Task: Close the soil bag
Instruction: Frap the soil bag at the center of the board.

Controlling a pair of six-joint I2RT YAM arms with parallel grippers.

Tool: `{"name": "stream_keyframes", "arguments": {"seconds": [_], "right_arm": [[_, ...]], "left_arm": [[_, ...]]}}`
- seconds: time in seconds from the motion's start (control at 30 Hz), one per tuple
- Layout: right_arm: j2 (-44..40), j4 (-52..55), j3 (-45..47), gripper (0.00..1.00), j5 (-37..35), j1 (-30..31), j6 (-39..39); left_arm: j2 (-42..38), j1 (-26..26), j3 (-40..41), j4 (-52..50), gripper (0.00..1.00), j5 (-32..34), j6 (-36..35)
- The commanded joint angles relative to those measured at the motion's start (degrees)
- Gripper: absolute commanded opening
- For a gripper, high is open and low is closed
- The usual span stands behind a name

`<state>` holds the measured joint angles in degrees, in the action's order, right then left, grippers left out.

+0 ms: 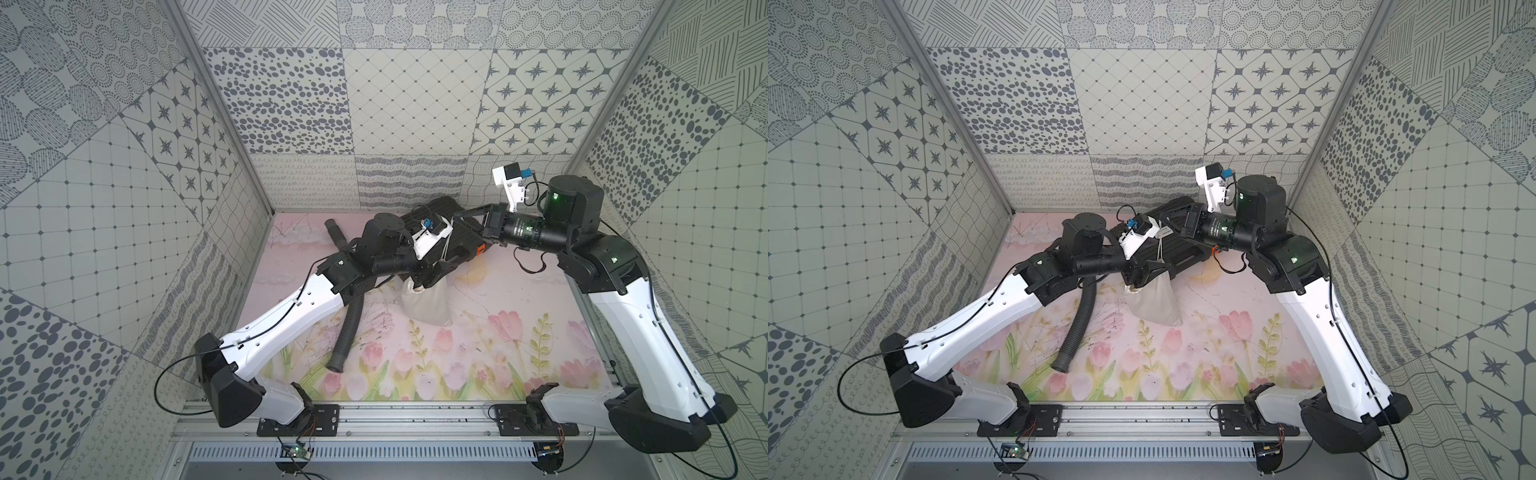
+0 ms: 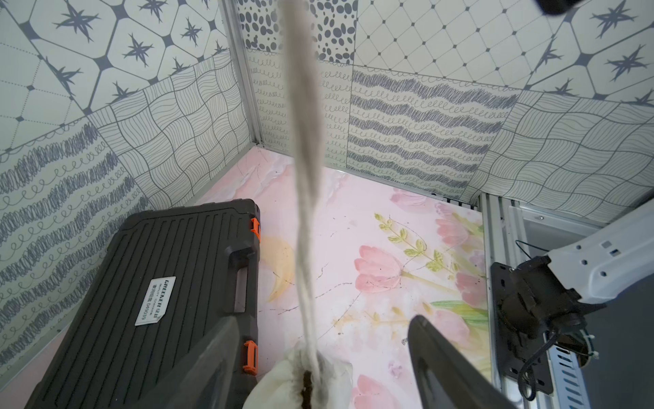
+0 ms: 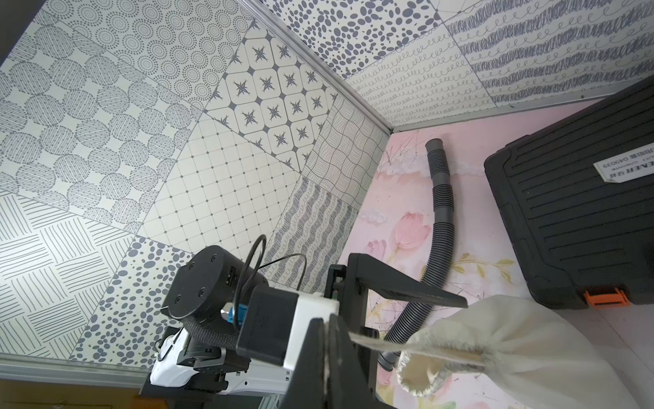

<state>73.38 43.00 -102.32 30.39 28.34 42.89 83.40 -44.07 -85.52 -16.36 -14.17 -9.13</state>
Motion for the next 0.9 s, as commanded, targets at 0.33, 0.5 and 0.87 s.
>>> {"name": "stream_keyframes", "arguments": {"seconds": [0.33, 0.5, 0.87], "right_arm": [[1.0, -5.8, -3.9, 0.0, -0.2, 0.3, 0.0], [1.6, -5.4, -5.2, 0.0, 0.0, -0.1, -0.8], [-0.3, -4.8, -5.0, 0.0, -0.4, -5.7, -1.2]], "left_arm": [[7.3, 0.1, -4.8, 3.4, 0.17, -5.5, 2.7], [6.7, 0.2, -2.7, 4.4, 0.21, -7.0, 1.9], [7.2, 0.2, -1.3, 1.5, 0.0, -8.4, 0.8]]}}
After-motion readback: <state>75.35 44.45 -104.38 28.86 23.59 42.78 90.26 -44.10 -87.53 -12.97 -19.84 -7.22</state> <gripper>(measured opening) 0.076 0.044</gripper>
